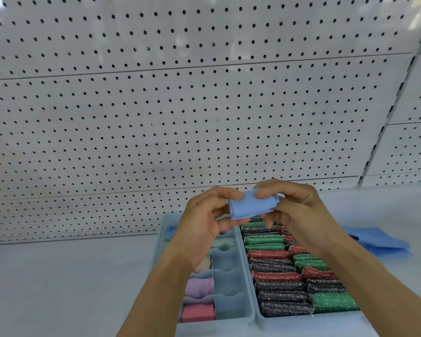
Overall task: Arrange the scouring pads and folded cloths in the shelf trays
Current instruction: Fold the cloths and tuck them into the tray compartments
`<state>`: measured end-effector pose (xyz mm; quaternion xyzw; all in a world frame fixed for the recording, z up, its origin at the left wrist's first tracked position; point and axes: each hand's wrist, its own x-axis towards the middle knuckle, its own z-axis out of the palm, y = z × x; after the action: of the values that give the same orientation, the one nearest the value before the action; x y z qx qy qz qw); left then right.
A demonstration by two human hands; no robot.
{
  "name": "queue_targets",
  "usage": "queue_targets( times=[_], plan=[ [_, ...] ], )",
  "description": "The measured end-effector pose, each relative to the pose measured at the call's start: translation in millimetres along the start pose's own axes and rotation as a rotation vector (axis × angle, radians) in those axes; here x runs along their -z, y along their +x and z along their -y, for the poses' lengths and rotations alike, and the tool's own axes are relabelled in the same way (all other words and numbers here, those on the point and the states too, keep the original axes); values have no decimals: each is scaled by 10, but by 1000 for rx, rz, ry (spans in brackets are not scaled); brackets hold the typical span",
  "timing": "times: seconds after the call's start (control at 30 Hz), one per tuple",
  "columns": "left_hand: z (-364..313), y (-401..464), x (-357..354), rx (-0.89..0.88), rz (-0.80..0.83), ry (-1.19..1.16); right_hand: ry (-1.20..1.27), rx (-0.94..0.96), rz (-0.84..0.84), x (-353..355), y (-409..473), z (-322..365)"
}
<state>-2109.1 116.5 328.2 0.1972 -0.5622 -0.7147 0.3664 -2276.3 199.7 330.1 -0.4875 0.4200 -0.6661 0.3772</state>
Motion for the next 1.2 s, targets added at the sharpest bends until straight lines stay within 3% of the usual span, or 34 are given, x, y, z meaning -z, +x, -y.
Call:
queue_targets(
  times=[0.2,0.3,0.4,0.5,0.63,0.77,0.83,0.9,1.03,1.2],
  plan=[
    [38,-75,223,-18,-44,306,-118,-54,37,-51,17,-72],
    [58,-90,349,-53,-55,418,-399,-94,52,-114,36,-160],
    [148,-98,454,-99,-39,562,-706,-121,169,-174,92,-290],
    [316,-116,548,-131,-29,668,-1113,-23,258,-274,168,-493],
    [599,-128,824,-134,-147,767,-1546,-38,286,-446,223,-810],
    [909,-200,1320,-8,-379,1157,-1736,-191,404,-473,201,-1126],
    [1039,-278,1491,131,-419,1283,-1857,-123,490,-541,205,-1220],
    [1133,-336,1563,234,-403,1300,-1949,-44,492,-640,230,-1284],
    [1184,-360,1583,334,-345,1286,-2053,-253,610,-651,245,-1531],
    [1182,-348,1584,366,-327,1301,-2036,-262,596,-568,226,-1678]
  ],
)
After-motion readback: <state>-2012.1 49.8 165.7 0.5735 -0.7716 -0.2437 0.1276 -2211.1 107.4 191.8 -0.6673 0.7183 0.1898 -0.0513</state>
